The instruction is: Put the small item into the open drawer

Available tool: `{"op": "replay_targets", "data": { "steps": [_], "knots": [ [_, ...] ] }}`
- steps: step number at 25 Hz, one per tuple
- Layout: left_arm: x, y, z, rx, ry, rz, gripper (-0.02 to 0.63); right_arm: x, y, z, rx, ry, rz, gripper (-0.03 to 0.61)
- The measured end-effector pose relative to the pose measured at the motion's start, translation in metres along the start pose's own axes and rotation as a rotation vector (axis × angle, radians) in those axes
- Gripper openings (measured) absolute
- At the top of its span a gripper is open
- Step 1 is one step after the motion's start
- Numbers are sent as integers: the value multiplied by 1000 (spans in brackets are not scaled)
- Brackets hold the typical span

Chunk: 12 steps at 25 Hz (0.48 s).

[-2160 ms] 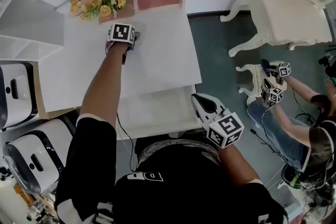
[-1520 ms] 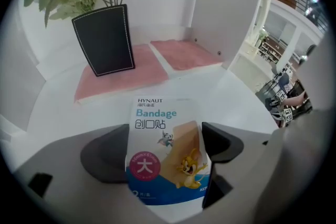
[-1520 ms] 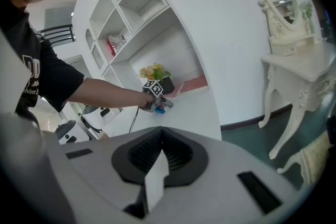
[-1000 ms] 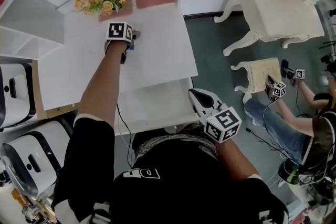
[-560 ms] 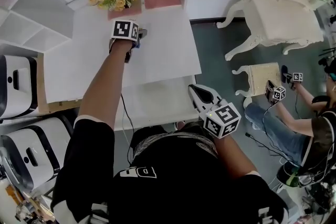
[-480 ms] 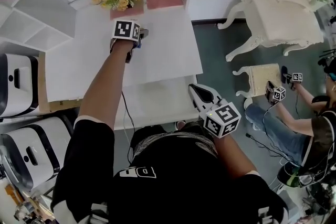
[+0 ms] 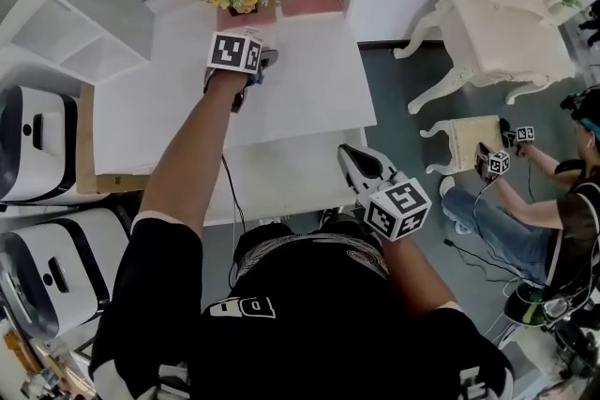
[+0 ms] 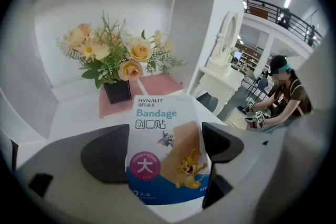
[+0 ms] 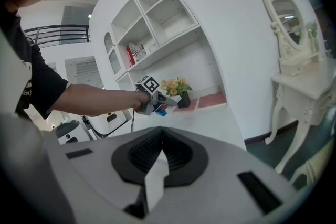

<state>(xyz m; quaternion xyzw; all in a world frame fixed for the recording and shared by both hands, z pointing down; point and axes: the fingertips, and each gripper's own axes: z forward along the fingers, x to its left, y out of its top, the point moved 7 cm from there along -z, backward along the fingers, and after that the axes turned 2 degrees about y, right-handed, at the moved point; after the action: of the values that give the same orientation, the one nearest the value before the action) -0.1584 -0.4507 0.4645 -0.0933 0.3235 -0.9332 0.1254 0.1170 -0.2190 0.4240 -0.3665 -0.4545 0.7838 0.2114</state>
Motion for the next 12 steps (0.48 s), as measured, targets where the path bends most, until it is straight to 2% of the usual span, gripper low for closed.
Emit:
{"op": "replay_targets", "data": {
  "steps": [12],
  "knots": [
    [-4,-32,-86,-167,-133,46,425,52,11,11,-55,-70,-76,9]
  ]
}}
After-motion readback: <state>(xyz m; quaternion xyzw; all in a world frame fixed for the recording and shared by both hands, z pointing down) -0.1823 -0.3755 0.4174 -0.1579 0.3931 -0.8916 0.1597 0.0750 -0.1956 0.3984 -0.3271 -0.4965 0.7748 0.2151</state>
